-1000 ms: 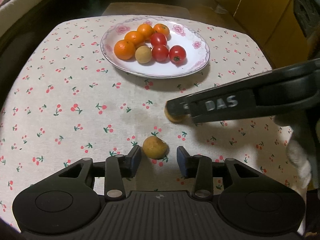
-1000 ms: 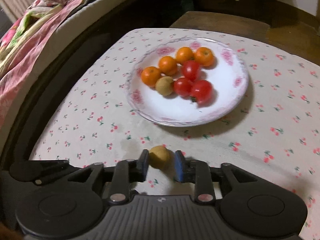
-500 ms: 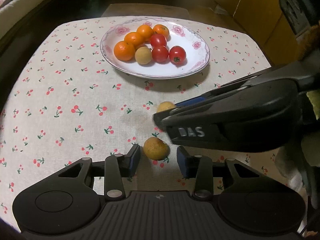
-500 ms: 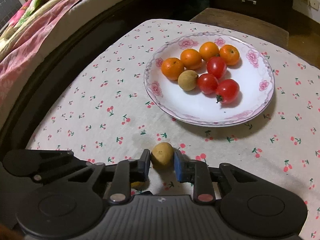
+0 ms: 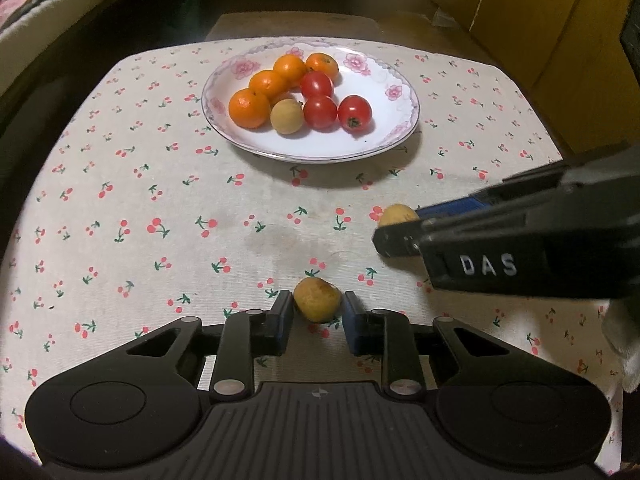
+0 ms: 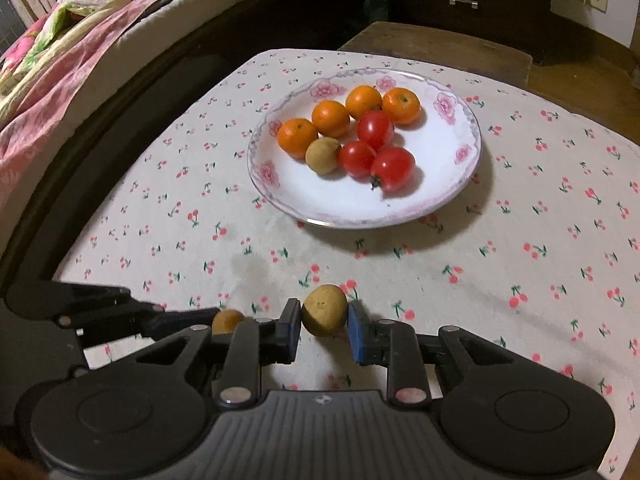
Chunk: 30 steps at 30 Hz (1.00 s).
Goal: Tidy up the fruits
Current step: 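Carry both brown fruits over the white bowl with both grippers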
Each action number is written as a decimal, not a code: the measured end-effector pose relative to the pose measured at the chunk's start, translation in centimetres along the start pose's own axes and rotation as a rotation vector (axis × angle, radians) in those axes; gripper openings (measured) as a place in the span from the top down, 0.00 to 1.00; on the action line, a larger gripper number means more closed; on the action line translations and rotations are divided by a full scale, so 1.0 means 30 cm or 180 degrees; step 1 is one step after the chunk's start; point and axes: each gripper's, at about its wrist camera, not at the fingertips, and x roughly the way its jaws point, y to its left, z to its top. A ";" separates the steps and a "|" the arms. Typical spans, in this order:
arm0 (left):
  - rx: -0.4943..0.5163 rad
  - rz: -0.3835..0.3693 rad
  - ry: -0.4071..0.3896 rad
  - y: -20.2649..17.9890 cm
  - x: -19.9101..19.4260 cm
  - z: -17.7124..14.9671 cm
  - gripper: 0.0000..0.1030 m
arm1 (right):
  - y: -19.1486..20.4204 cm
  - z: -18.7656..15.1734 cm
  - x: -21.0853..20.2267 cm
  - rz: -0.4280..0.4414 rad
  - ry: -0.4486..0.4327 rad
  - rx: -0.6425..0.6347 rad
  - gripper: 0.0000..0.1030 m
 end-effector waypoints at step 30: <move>-0.0057 0.0063 -0.0181 -0.004 -0.034 0.065 0.67 | -0.009 -0.026 -0.090 -0.0153 -0.0191 0.0053 0.75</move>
